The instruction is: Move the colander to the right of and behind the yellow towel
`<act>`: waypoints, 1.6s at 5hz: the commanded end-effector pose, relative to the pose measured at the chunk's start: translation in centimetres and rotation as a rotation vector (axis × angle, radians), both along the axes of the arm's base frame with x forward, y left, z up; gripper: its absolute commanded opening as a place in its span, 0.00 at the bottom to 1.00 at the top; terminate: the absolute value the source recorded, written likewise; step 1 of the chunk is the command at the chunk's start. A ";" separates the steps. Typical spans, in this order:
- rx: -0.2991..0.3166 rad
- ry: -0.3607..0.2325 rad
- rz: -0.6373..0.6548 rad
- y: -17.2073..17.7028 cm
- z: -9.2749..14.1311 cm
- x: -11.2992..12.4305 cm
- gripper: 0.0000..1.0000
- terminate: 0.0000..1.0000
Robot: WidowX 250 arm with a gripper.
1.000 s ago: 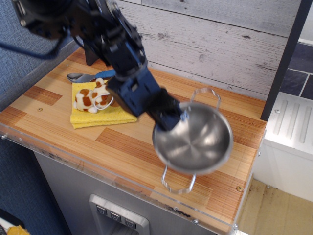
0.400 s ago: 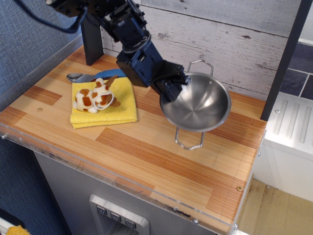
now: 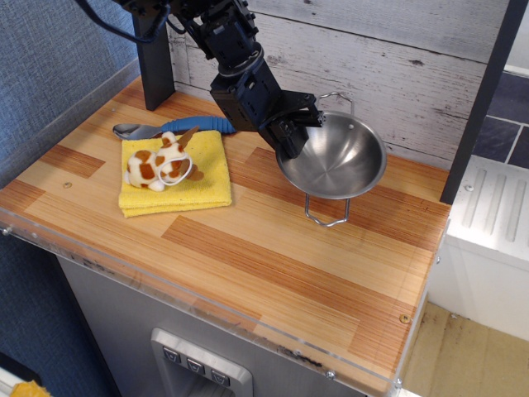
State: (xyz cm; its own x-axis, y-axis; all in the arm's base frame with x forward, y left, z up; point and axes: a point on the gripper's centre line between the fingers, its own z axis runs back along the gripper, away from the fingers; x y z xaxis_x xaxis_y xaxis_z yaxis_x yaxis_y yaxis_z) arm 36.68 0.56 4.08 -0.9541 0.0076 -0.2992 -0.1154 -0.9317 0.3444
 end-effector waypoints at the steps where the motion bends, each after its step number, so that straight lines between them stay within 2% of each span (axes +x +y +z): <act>1: -0.029 0.024 0.100 2.0 0.6 1.1 0.00 0.00; 5: -0.088 0.045 0.092 3.0 -1.4 1.4 0.00 0.00; 6: -0.085 0.046 0.072 3.2 -1.0 1.2 1.00 0.00; 8: -0.092 0.034 0.075 3.3 -0.5 1.2 1.00 0.00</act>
State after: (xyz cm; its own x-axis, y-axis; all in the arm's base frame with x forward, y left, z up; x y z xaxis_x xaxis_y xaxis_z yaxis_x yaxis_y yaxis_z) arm 37.00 2.76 1.23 -0.9741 -0.0800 -0.2114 -0.0246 -0.8922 0.4510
